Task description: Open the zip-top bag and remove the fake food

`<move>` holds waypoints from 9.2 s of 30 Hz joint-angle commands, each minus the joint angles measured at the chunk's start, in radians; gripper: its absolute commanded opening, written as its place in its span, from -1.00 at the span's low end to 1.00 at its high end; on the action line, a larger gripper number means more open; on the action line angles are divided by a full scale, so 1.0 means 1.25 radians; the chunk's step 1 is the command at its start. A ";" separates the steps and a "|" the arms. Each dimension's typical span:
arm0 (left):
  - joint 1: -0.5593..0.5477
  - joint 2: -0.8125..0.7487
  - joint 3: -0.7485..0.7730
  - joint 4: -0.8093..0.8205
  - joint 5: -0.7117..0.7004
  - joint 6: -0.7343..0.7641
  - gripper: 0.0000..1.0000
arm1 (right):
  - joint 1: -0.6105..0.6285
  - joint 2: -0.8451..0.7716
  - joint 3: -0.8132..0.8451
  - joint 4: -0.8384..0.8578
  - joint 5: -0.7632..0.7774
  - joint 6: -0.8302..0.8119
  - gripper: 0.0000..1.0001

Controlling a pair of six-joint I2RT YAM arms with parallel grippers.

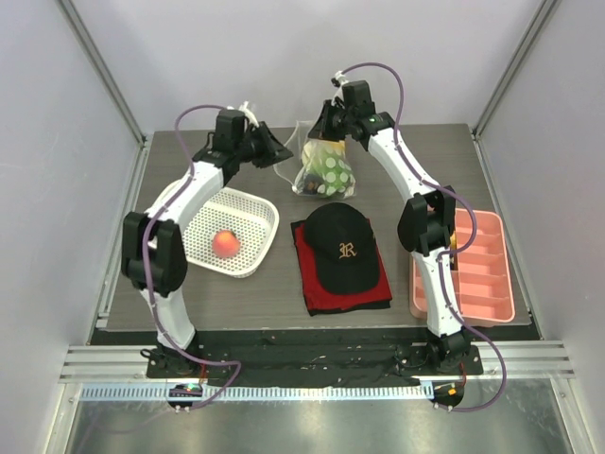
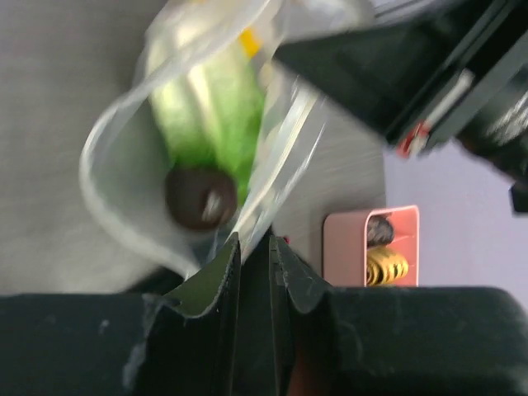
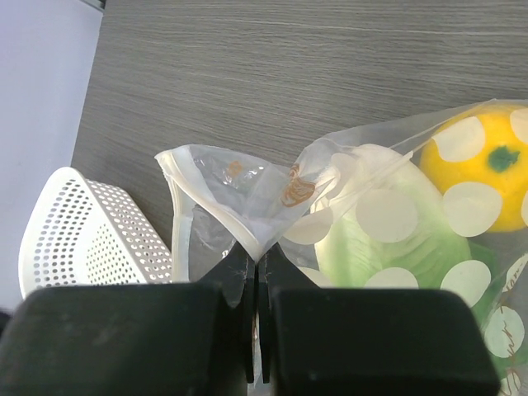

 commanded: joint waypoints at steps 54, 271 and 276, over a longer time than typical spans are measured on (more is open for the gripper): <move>-0.078 0.391 0.501 -0.355 0.001 0.192 -1.00 | -0.011 -0.054 -0.027 0.099 -0.020 0.026 -0.97; -0.170 0.157 0.145 0.106 -0.190 0.220 -1.00 | 0.001 -0.109 -0.090 0.030 0.204 0.147 -0.97; -0.187 0.078 0.058 0.181 -0.242 0.277 -1.00 | -0.008 -0.085 -0.081 0.014 0.231 0.121 -0.97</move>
